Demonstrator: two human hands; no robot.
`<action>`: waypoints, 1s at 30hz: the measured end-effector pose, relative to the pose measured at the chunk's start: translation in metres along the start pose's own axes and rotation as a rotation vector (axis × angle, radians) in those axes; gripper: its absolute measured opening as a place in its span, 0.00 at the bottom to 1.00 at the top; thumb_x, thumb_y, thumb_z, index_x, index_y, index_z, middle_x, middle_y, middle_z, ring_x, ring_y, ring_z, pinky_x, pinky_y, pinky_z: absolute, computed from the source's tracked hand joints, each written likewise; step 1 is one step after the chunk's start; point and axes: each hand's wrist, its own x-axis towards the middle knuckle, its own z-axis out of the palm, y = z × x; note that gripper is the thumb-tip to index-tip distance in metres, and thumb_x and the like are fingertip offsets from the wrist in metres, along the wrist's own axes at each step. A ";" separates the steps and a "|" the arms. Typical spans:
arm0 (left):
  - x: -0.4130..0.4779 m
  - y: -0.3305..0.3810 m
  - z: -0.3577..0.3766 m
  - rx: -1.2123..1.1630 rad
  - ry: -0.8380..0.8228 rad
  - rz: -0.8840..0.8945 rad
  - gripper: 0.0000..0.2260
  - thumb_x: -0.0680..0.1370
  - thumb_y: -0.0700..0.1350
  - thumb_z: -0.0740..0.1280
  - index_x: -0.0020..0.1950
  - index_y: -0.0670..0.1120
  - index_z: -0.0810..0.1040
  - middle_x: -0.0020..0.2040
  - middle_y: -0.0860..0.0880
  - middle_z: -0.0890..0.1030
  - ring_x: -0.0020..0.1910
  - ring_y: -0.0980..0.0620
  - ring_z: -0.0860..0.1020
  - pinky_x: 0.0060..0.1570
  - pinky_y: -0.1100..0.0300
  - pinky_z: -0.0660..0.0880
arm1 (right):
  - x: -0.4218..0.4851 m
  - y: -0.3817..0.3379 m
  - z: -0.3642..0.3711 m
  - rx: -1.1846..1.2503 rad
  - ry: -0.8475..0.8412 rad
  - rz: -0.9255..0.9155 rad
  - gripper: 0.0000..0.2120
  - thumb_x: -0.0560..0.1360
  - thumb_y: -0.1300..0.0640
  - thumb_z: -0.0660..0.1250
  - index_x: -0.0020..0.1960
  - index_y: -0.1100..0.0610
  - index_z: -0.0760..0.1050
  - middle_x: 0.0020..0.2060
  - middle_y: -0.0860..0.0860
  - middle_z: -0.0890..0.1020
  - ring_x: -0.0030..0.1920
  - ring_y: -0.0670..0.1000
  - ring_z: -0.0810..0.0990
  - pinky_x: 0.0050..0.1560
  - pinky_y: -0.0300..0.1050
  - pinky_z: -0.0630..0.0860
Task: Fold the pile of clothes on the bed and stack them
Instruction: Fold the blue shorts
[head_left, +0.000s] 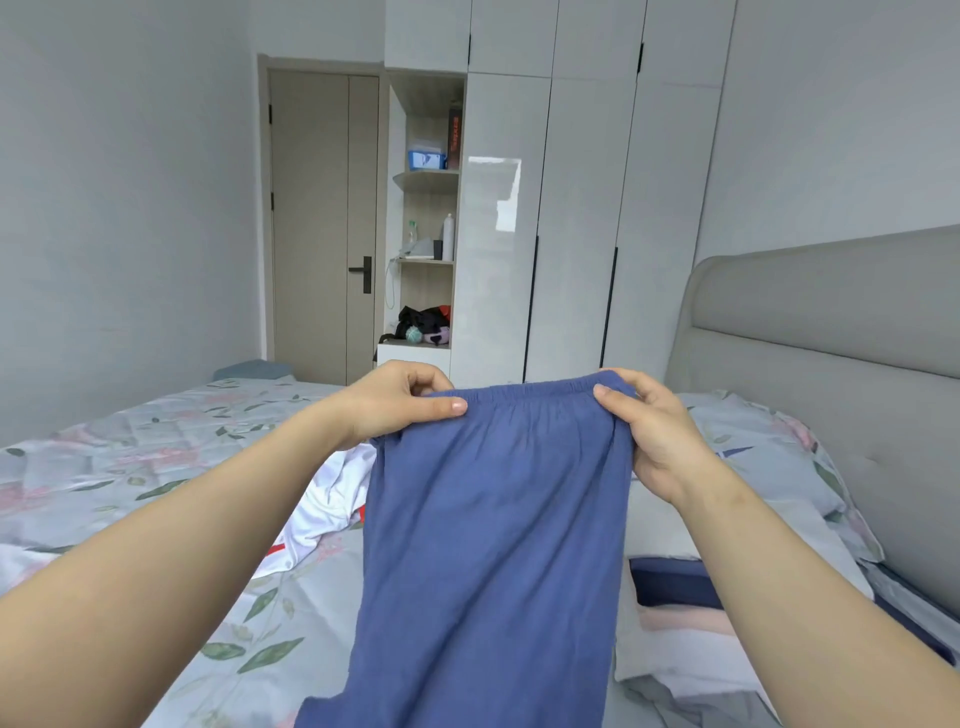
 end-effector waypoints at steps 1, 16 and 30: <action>-0.001 -0.002 -0.001 0.065 -0.036 0.008 0.06 0.73 0.47 0.73 0.39 0.47 0.79 0.36 0.53 0.78 0.34 0.59 0.74 0.36 0.67 0.70 | 0.001 0.000 0.000 0.016 0.012 -0.015 0.06 0.77 0.64 0.65 0.52 0.56 0.76 0.43 0.53 0.82 0.39 0.47 0.81 0.40 0.41 0.79; 0.001 -0.028 -0.003 0.383 -0.183 -0.192 0.14 0.73 0.49 0.73 0.31 0.45 0.77 0.27 0.58 0.77 0.26 0.63 0.73 0.30 0.73 0.69 | -0.005 0.019 -0.006 -0.601 -0.190 0.125 0.16 0.71 0.72 0.55 0.38 0.56 0.76 0.35 0.53 0.75 0.34 0.50 0.72 0.33 0.40 0.66; 0.002 -0.041 -0.022 0.776 -0.126 -0.130 0.20 0.71 0.52 0.74 0.31 0.47 0.65 0.28 0.52 0.67 0.28 0.54 0.64 0.29 0.61 0.59 | 0.005 0.046 -0.024 -0.874 -0.180 0.176 0.12 0.68 0.53 0.75 0.36 0.58 0.73 0.33 0.52 0.78 0.36 0.51 0.76 0.38 0.42 0.69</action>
